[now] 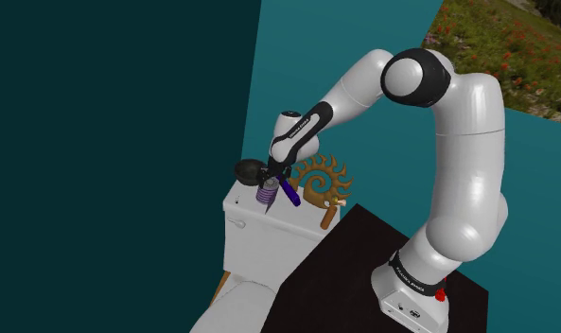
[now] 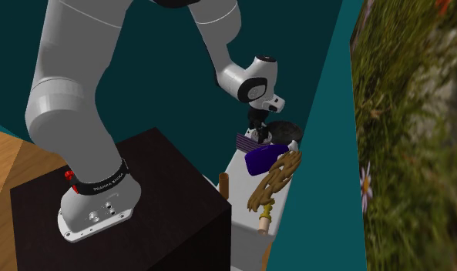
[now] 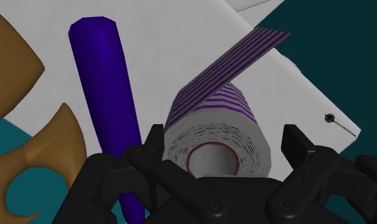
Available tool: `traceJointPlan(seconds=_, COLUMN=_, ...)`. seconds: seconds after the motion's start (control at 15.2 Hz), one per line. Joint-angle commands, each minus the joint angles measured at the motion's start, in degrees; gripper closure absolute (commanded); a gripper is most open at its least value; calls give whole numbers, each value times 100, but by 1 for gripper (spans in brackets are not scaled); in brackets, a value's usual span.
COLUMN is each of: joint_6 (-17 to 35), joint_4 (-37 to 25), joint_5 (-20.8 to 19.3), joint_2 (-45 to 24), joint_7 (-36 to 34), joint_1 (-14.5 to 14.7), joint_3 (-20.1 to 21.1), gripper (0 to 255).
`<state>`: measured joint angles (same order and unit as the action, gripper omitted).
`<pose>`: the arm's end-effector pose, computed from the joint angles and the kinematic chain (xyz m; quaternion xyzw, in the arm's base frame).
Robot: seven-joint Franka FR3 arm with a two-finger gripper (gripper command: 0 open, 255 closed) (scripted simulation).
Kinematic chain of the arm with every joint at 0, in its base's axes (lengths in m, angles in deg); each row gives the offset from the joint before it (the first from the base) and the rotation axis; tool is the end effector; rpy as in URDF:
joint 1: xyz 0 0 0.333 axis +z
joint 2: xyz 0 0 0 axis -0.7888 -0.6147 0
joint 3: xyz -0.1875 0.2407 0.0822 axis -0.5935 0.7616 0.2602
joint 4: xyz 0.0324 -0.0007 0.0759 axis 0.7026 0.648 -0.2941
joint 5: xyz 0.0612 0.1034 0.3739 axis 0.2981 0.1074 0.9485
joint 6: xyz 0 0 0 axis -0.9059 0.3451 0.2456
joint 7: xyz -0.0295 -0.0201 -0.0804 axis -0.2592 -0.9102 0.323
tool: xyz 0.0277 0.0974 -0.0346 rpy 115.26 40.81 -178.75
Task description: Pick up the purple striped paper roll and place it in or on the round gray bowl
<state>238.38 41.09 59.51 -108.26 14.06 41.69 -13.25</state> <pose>0.5617 -0.0555 0.1299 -0.9806 0.1952 -0.0014 0.0164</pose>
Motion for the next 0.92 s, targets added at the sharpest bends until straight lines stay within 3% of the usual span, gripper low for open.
traceJointPlan(seconds=0.0, joint_6=349, joint_4=-62, joint_5=-4, joint_2=-361, joint_7=34, joint_1=-12, joint_3=0, gripper=255)
traceJointPlan(seconds=0.73, joint_6=319, joint_4=96, joint_5=10, joint_2=-173, joint_7=13, joint_1=-4, joint_3=20, gripper=255)
traceJointPlan(seconds=0.79, joint_6=179, joint_4=62, joint_5=7, joint_2=13, joint_7=-3, joint_1=-6, joint_3=5, gripper=0)
traceJointPlan(seconds=0.86, joint_6=179, joint_4=62, joint_5=7, joint_2=13, joint_7=-3, joint_1=-6, joint_3=5, gripper=0)
